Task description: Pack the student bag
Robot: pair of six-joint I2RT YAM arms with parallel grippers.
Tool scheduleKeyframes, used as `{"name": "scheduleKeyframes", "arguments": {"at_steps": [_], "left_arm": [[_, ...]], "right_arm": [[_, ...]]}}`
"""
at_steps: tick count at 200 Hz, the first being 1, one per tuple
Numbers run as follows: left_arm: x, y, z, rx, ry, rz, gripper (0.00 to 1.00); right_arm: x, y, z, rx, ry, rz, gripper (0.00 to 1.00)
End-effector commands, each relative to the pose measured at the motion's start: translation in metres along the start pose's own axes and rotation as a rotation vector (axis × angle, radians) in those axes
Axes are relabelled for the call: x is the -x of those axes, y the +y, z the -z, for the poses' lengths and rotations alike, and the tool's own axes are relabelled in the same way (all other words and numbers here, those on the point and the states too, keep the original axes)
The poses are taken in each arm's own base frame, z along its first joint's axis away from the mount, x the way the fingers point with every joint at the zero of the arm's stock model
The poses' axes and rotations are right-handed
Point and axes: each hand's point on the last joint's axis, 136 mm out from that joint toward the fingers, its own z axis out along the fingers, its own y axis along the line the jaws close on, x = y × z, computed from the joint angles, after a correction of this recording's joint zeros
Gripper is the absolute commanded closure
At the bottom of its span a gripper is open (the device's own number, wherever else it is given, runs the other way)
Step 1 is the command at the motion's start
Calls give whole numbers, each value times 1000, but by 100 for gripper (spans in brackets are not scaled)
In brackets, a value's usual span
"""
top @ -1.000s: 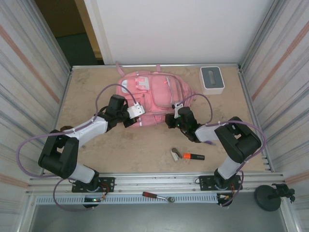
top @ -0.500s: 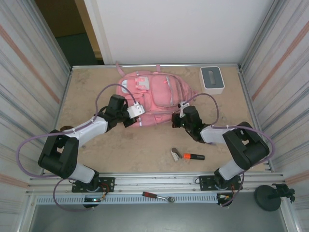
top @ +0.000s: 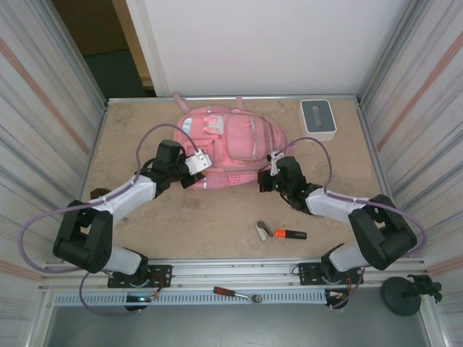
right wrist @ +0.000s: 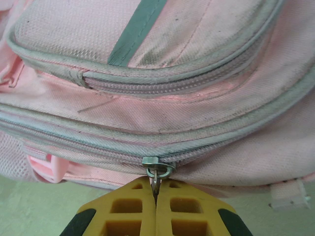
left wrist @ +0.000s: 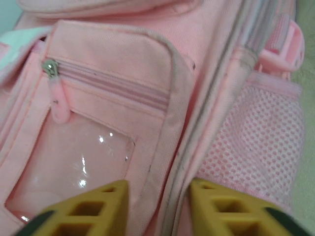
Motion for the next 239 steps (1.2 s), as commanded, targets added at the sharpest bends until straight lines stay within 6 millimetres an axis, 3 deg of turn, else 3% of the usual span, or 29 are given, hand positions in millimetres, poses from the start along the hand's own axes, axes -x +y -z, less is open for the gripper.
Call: {"name": "scheduleKeyframes", "arguments": {"at_steps": [1,32,59,93,116,129,145,164,208,225,239], "left_arm": [[41,-11,14,-14,-121,-61,54],[70,-33,9,-42,-167,-144,42],[81,-44,-11,-57,-131,-206,41],[83,-49,-39,-67,-79,-245,45],[78,-50,-50,-70,-56,-243,55],[71,-48,-53,-59,-31,-245,65],[64,-45,-54,-36,-7,-245,84],[61,-37,-46,-11,-30,-220,97],[58,-18,-11,28,-166,-139,100],[50,-11,-4,45,-179,-115,100],[38,-4,-2,63,-157,-97,100]], "right_arm": [[15,32,10,79,-5,35,100],[20,51,14,117,-8,57,100],[25,62,19,150,-22,55,100],[26,71,25,178,-29,59,100],[23,71,27,187,-31,58,100],[21,67,27,175,-31,56,100],[18,59,26,144,-25,59,100],[12,35,22,43,-1,58,100],[6,-33,25,-193,46,-30,100],[10,-38,28,-211,39,-42,100],[15,-31,27,-177,31,-40,100]]}}
